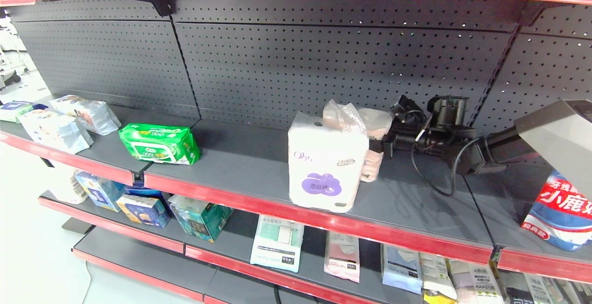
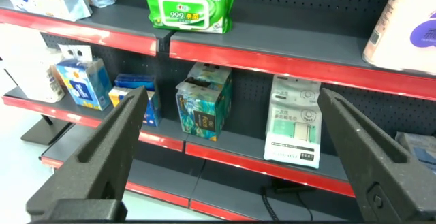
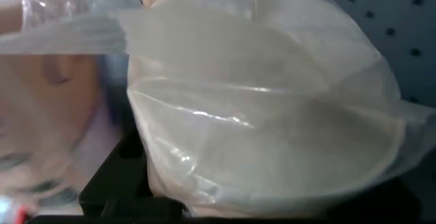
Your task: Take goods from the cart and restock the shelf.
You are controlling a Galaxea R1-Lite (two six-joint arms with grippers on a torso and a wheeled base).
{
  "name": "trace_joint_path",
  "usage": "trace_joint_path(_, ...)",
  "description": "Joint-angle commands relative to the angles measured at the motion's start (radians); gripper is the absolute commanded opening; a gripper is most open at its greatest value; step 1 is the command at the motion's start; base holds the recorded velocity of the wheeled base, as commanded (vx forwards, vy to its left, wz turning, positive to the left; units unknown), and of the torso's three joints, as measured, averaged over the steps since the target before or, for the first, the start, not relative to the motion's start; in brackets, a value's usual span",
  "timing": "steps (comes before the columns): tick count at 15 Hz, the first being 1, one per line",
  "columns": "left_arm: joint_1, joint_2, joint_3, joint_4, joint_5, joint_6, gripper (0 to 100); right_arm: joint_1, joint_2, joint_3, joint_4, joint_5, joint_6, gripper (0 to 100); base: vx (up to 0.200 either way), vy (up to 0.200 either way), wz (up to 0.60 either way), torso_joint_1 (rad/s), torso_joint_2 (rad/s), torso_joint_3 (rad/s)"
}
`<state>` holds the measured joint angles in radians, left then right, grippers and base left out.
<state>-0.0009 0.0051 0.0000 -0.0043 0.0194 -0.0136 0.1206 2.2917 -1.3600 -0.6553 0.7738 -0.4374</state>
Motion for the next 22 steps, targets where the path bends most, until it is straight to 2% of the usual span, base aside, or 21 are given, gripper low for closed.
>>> trace_joint_path(1, 0.001, -0.001, 0.000, 0.000, 0.001, 0.000, 100, -0.003, 0.015, -0.019, 0.000, -0.024, 0.014, 0, 0.000, 0.000, 0.00, 0.000, 0.00, 0.000)
trace_joint_path(6, 0.001, -0.001, 0.000, 0.000, 0.001, 0.000, 100, -0.004, 0.017, -0.022, -0.001, -0.034, 0.028, 0, 0.000, 0.000, 0.00, 0.000, 0.00, 0.000)
trace_joint_path(8, 0.001, -0.001, 0.000, 0.000, 0.001, 0.000, 100, 0.008, 0.029, -0.039, -0.003, 0.047, 0.029, 0, 0.000, 0.000, 0.00, 0.000, 0.00, 0.000)
trace_joint_path(9, 0.001, -0.001, 0.000, 0.000, 0.001, 0.000, 100, 0.008, 0.029, -0.039, -0.003, 0.047, 0.029, 0, 0.000, 0.000, 0.00, 0.000, 0.00, 0.000)
trace_joint_path(10, 0.001, -0.001, 0.000, 0.000, 0.001, 0.000, 100, 0.011, 0.032, -0.050, -0.001, 0.110, 0.022, 0, 0.000, 0.000, 0.00, 0.000, 0.00, 0.000)
trace_joint_path(14, 0.001, -0.001, 0.000, 0.000, 0.001, 0.000, 100, 0.019, 0.046, -0.090, -0.001, 0.108, 0.028, 0, 0.000, 0.000, 0.00, 0.000, 0.00, 0.000)
trace_joint_path(22, 0.001, -0.001, 0.000, 0.000, 0.001, 0.000, 100, 0.016, 0.051, -0.087, -0.001, 0.107, 0.026, 0, 0.000, 0.000, 0.00, 0.000, 0.00, 0.000)
